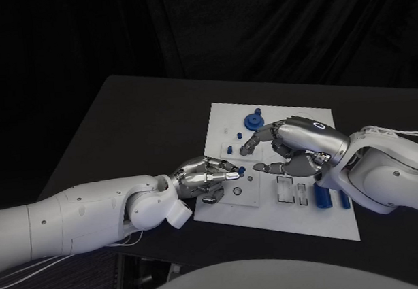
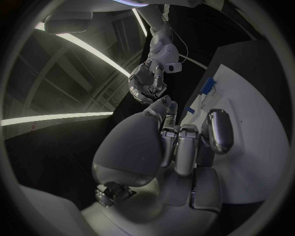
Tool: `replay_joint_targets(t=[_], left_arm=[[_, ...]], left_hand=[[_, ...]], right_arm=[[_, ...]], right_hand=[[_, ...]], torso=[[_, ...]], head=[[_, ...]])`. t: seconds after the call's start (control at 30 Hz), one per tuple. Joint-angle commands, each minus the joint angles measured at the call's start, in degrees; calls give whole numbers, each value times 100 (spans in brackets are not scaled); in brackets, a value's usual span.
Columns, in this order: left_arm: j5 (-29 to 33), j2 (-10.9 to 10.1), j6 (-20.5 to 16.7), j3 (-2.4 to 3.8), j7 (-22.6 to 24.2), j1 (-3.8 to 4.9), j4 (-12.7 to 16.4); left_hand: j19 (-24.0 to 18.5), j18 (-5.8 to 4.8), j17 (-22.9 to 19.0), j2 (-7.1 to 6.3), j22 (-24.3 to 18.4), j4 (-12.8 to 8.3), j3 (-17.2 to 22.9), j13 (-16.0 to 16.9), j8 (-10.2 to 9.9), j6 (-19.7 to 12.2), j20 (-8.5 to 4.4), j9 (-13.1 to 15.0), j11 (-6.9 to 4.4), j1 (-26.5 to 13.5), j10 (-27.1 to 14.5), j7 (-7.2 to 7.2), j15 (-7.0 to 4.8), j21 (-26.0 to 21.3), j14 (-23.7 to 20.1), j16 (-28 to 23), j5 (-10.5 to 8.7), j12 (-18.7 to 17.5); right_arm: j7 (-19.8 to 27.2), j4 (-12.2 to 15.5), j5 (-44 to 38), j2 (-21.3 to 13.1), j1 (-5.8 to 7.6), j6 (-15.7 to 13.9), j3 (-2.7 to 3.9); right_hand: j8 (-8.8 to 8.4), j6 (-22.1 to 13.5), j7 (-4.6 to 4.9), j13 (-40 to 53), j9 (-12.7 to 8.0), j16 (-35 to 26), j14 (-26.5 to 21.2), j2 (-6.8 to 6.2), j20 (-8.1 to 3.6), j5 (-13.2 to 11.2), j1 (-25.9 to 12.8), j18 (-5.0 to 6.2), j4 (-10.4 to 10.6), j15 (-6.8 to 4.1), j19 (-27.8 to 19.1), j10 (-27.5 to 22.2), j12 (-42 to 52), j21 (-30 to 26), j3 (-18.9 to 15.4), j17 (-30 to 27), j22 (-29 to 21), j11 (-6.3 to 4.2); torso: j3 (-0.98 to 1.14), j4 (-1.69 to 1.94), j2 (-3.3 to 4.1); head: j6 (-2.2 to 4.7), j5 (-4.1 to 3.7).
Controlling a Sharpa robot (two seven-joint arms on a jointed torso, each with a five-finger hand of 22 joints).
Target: Assemble the parts on the task board
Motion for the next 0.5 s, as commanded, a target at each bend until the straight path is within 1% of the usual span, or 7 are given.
replay_joint_targets(t=[0.03,0.2,0.27,0.33,0.4,0.43,0.5], left_arm=[[31,19,-3,4,3,-13,6],[30,22,3,4,0,-14,4],[30,23,5,4,-3,-15,3],[30,25,9,4,-4,-15,3],[30,27,13,4,-4,-15,2],[30,28,15,4,-5,-16,2],[30,29,20,4,-7,-16,2]], left_hand=[[-4,-96,1509,122,747,0,41,1436,18,-3,-23,285,-82,71,630,-40,-40,13,615,37,40,-9],[-4,-96,1509,122,747,0,41,1436,18,-3,-23,285,-82,71,630,-40,-40,13,615,37,40,-9],[-4,-96,1509,122,747,0,41,1436,18,-3,-23,285,-82,71,630,-40,-40,13,615,37,40,-9],[2,-98,1509,122,749,-6,55,1436,19,-11,-24,303,-81,67,630,-39,-40,18,615,37,43,-9],[2,-98,1509,122,749,-6,55,1436,19,-11,-24,303,-81,67,630,-39,-40,18,615,37,43,-9],[2,-98,1509,122,749,-6,55,1436,19,-11,-24,303,-81,67,630,-39,-40,18,615,37,43,-9],[2,-98,1509,122,749,-6,55,1436,19,-11,-24,303,-81,67,630,-39,-40,18,615,37,43,-9]], right_arm=[[-217,-19,-471,34,-28,-170,2],[-242,-55,-497,99,-71,-116,2],[-246,-67,-501,118,-84,-98,2],[-252,-83,-504,142,-104,-71,2],[-260,-94,-506,160,-120,-47,2],[-263,-98,-506,166,-125,-40,2],[-267,-108,-507,182,-135,-25,2]], right_hand=[[-100,179,15,-85,-62,42,64,-54,56,62,-118,-87,3,82,47,181,-24,59,197,16,1093,0],[-249,443,16,-201,-133,55,75,-111,88,86,-216,-92,-5,99,72,453,-44,96,445,7,1103,-3],[-288,508,21,-232,-149,58,79,-124,86,81,-242,-92,-7,101,77,527,-55,102,502,5,1104,-10],[-375,562,31,-286,-182,58,80,-165,76,67,-280,-90,-13,88,76,639,-83,99,583,-7,1103,-37],[-438,580,50,-320,-205,49,74,-182,64,10,-320,-88,-10,81,76,707,-105,97,624,-33,1102,-44],[-489,603,51,-354,-223,44,72,-205,60,-96,-355,-86,-16,77,71,737,-136,87,646,-47,1098,-47],[-526,620,56,-379,-235,41,71,-217,61,-167,-387,-86,-15,77,68,747,-163,81,657,-58,1096,-43]], torso=[[7,-14,4],[2,-8,-5],[4,-13,-5],[6,-19,-4],[7,-20,-6],[9,-16,-6],[8,-6,-10]], head=[[-1,9],[-1,0],[-1,0],[-1,4],[-1,10],[-1,8],[-1,4]])
